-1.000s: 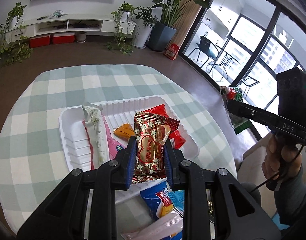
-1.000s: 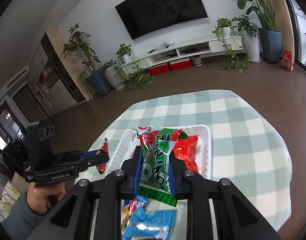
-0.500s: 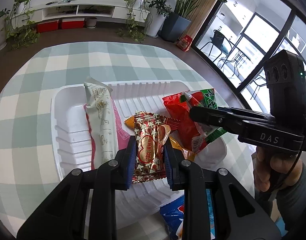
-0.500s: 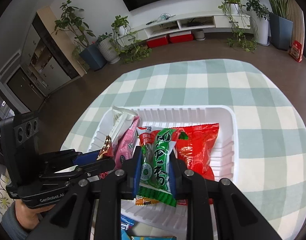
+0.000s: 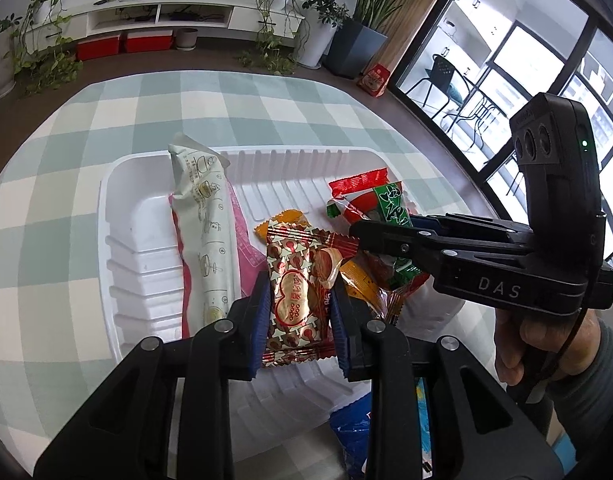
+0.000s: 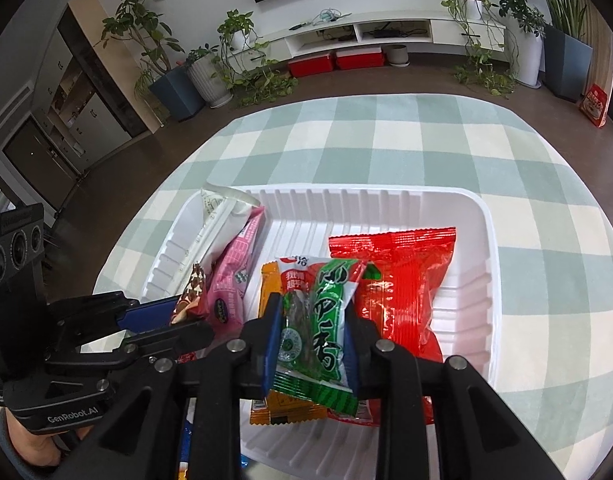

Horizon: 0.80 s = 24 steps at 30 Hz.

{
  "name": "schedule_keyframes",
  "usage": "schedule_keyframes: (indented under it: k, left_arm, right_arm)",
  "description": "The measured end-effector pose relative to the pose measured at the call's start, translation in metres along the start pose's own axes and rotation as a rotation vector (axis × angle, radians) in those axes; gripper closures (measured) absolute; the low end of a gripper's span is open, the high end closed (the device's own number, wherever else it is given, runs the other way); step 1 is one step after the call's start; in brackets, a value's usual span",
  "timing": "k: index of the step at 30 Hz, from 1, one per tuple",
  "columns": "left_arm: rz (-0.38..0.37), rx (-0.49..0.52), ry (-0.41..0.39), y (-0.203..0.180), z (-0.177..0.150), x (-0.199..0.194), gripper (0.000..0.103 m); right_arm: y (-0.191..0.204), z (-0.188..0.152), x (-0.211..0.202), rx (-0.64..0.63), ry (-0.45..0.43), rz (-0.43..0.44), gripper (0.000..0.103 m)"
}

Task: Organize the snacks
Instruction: 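Carry the candy and green packet over the white tray with both tools, then lower both packets into the tray and open both tools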

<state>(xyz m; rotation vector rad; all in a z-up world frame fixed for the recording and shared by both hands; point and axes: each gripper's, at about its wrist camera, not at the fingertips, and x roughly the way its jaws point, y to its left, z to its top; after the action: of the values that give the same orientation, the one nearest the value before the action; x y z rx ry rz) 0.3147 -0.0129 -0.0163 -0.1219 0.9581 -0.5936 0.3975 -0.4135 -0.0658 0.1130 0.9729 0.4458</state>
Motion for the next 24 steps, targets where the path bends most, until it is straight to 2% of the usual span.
schedule_keyframes:
  k: [19,20,22,24]
  left_arm:
    - [0.016,-0.010,0.001,0.0008,-0.0003,0.0037,0.073]
    - [0.016,-0.013,0.000,0.0008,-0.0005,0.0035,0.071]
    - [0.014,-0.012,-0.010,-0.0006,-0.0008,0.0012,0.048]
    - [0.018,-0.004,-0.021,-0.0039,-0.0006,-0.0020,0.044]
  right_arm:
    - [-0.0003,0.0011,0.0012,-0.003,-0.008,-0.002,0.071]
    - [-0.0003,0.0011,0.0006,-0.003,-0.009,-0.003,0.071]
    - [-0.0003,0.0017,-0.0012,-0.005,-0.013,-0.005,0.069]
    - [0.0001,0.0018,-0.0047,-0.006,-0.022,-0.006,0.065]
